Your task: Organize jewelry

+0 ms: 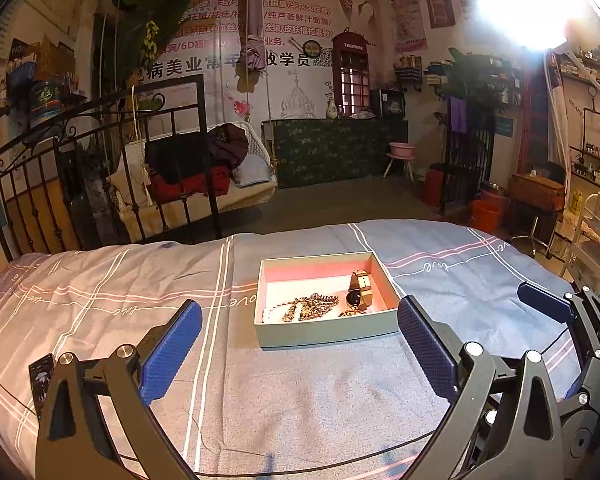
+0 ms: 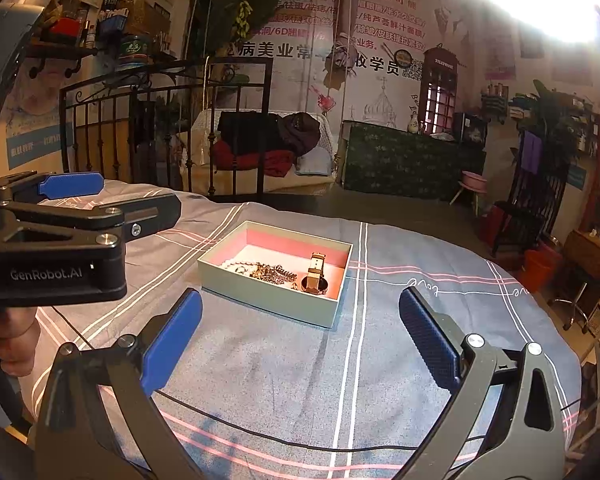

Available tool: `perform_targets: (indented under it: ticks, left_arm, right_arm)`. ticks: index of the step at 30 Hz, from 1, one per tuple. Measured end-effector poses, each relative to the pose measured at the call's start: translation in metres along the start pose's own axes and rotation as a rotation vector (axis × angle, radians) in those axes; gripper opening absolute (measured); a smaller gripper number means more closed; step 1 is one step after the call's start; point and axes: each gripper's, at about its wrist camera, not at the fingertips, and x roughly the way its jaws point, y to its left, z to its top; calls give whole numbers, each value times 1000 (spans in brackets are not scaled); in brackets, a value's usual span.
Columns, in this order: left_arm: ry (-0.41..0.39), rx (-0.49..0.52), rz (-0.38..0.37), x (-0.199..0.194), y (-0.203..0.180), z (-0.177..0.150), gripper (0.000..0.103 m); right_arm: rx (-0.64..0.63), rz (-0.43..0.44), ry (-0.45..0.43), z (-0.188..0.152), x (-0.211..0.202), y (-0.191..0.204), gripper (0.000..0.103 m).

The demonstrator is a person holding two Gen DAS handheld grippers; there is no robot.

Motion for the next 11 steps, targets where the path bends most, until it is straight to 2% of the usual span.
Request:
perform_targets:
  ticks: [5,7,11]
  left_arm:
    - [8,-18,17,2,2,-1,97]
    - [33,-28,-11,5,3,1,97]
    - [38,-40,-5,7,6,0,97]
  right_arm:
    - [-1,-1,3,0,0,0,97]
    - [-2,0,7,0,2,0,97]
    - [-2,1,11,0,4,1,97]
